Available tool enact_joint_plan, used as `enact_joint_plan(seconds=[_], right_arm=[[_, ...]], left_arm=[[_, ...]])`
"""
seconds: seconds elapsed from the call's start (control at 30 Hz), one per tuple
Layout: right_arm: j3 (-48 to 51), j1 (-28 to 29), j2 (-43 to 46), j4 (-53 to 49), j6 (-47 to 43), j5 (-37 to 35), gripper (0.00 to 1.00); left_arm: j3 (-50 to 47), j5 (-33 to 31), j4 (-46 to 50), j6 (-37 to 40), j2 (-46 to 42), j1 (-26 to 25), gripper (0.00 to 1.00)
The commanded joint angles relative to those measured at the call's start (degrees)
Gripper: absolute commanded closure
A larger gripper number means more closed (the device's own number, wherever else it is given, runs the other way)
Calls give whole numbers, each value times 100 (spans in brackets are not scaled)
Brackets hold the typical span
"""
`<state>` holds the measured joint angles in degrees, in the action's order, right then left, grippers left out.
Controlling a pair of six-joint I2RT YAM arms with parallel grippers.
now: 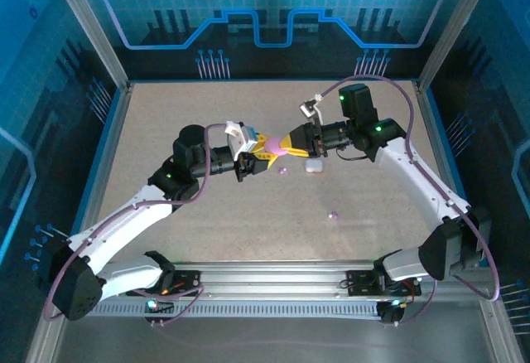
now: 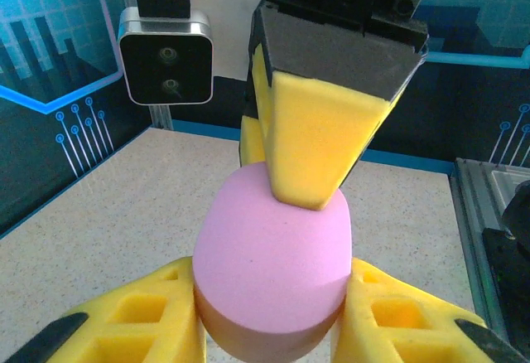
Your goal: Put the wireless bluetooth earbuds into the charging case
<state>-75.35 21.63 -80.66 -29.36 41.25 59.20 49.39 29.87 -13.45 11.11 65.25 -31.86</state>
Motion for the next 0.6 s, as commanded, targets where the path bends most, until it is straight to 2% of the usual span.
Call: enact_joint_plan(seconds=[0.0, 0.07, 0.2, 0.37, 0.57], right_arm=[[61, 74, -60, 295, 104, 141, 78], [264, 37, 3, 849, 501, 295, 80], [707, -112, 137, 2220, 1561, 517, 82], [1011, -159, 174, 3459, 2584, 704, 81], [1144, -171, 122, 4087, 3126, 718, 81]], left_arm=[[204, 244, -169, 57, 32, -61, 69], [64, 167, -524, -52, 23, -53, 58], [-320, 79, -1335, -242, 65, -1, 45], [-765, 29, -2503, -462, 219, 22, 40], [-806, 93, -3002, -621, 420, 16, 42]])
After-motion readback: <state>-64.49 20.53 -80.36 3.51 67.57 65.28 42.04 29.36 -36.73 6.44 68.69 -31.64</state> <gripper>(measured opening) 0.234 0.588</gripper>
